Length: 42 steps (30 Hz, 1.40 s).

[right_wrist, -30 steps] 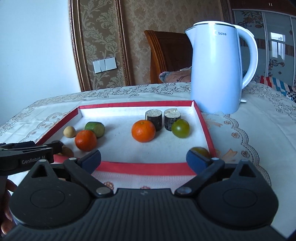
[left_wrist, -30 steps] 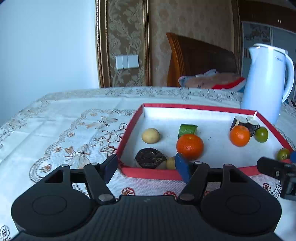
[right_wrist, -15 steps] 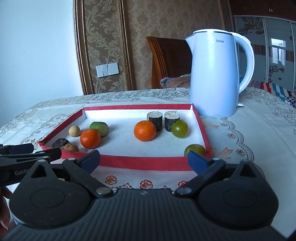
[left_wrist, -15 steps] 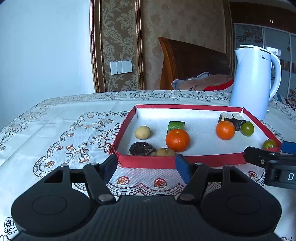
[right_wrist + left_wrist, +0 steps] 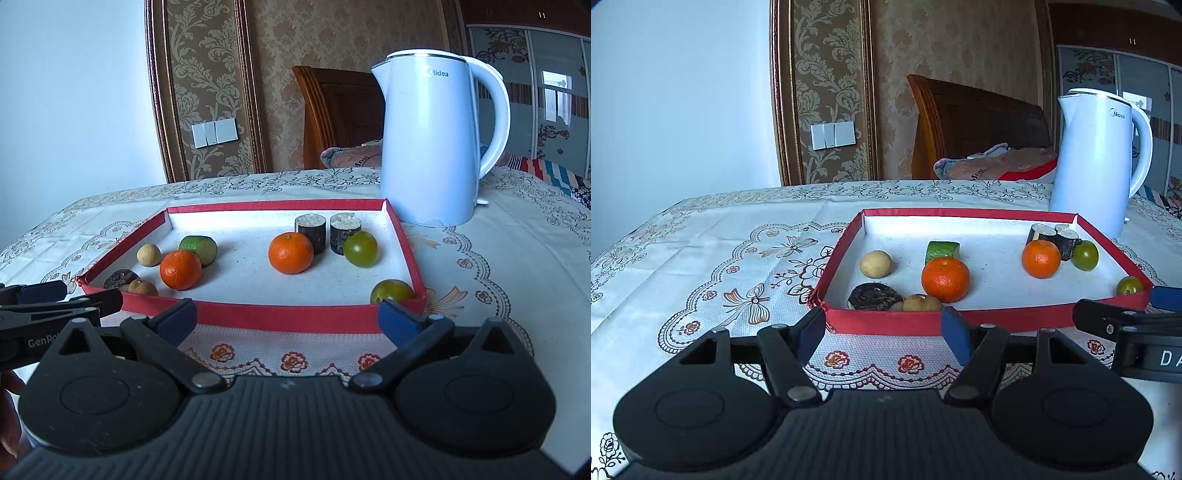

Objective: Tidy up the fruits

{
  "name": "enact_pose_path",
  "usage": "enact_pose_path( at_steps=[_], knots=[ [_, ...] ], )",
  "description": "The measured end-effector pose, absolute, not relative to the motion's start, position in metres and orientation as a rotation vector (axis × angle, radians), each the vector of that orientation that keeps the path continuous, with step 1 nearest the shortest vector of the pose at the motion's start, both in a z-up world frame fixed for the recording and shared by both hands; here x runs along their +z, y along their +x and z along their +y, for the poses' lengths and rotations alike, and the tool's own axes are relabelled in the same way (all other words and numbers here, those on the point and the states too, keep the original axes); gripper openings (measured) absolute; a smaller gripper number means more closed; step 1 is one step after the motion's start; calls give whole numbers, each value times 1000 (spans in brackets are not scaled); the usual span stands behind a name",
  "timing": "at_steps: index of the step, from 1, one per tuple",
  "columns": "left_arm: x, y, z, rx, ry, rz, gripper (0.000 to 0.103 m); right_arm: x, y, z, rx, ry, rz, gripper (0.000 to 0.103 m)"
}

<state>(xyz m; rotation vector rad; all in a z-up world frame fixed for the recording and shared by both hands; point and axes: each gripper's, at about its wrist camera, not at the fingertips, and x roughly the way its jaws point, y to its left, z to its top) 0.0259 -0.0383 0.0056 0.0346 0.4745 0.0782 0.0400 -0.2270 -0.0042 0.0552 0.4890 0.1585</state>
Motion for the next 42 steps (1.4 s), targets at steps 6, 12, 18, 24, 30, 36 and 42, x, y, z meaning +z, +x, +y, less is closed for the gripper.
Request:
enact_pose_path(
  at_steps=[6, 12, 18, 24, 30, 36, 42],
  knots=[
    [6, 25, -39, 82, 37, 472, 69, -4, 40, -227, 159, 54, 496, 103],
    [5, 25, -39, 83, 44, 468, 69, -5, 40, -226, 159, 53, 500, 103],
    [6, 25, -39, 82, 45, 467, 69, -5, 40, -226, 160, 53, 501, 103],
    [5, 26, -39, 83, 41, 473, 69, -5, 40, -226, 160, 53, 502, 103],
    [5, 26, -40, 80, 55, 477, 69, -5, 40, -226, 161, 52, 504, 103],
    [5, 25, -41, 79, 60, 473, 69, -5, 40, -226, 161, 52, 504, 103],
    [7, 25, -36, 41, 17, 482, 69, -5, 40, -225, 161, 51, 503, 103]
  ],
)
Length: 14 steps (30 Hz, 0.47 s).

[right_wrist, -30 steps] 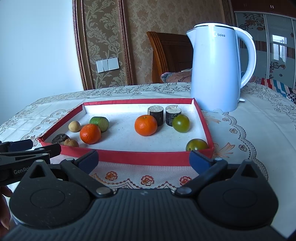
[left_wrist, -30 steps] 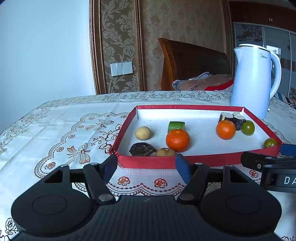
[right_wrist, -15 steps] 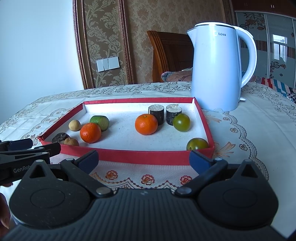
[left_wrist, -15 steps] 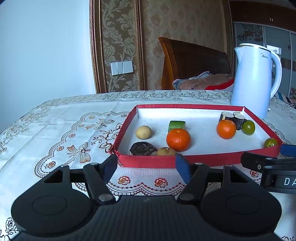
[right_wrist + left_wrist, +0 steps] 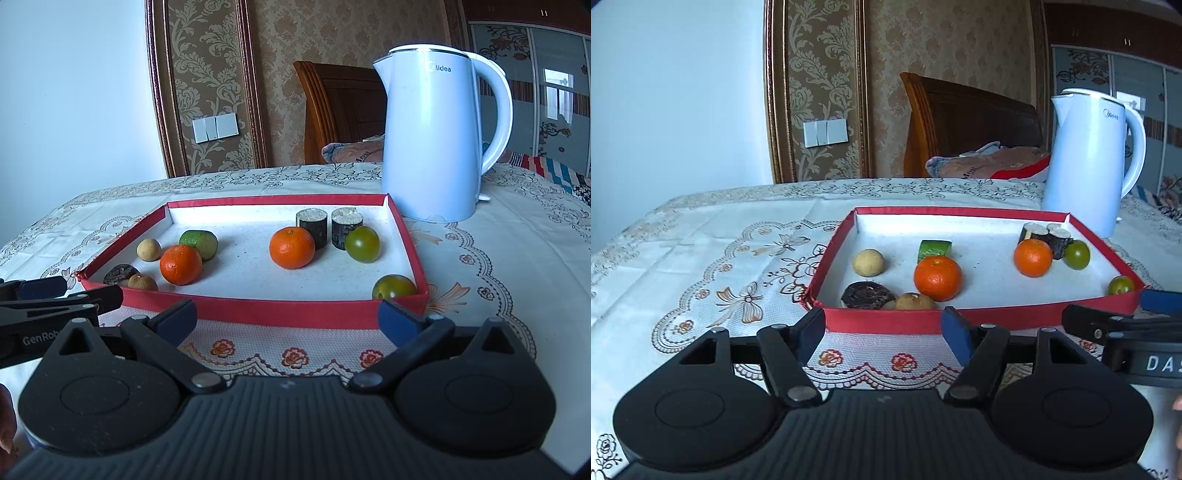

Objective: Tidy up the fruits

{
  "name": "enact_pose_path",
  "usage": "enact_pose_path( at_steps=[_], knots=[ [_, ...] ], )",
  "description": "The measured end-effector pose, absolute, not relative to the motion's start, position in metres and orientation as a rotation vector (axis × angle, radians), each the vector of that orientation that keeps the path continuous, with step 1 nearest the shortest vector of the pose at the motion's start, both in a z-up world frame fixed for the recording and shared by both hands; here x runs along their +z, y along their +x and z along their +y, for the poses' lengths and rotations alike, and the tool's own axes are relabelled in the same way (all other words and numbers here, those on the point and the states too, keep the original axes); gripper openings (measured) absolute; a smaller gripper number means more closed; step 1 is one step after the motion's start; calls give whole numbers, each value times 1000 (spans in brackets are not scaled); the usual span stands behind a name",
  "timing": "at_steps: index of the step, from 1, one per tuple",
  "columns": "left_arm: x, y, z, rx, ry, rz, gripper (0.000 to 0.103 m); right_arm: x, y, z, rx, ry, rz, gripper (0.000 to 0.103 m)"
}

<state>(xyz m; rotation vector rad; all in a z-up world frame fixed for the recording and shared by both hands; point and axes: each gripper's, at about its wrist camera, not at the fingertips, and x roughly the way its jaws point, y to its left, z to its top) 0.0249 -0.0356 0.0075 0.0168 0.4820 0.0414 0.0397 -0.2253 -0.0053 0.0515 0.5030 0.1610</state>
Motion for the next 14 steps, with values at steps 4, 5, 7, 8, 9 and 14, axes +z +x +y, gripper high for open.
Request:
enact_pose_path(
  at_steps=[4, 5, 7, 8, 9, 14],
  knots=[
    [9, 22, -35, 20, 1, 465, 69, -5, 40, -225, 161, 52, 503, 103],
    [10, 21, -35, 13, -1, 459, 69, -5, 40, -225, 161, 52, 503, 103],
    [12, 20, -34, -19, -17, 450, 69, -5, 40, -225, 161, 52, 504, 103],
    [13, 19, -32, -42, -39, 446, 69, -5, 40, -225, 161, 52, 503, 103],
    [14, 17, -31, -43, -54, 431, 69, -5, 40, -225, 161, 51, 503, 103],
    [17, 14, -27, -16, -79, 383, 69, -7, 40, -224, 162, 48, 503, 103]
  ],
)
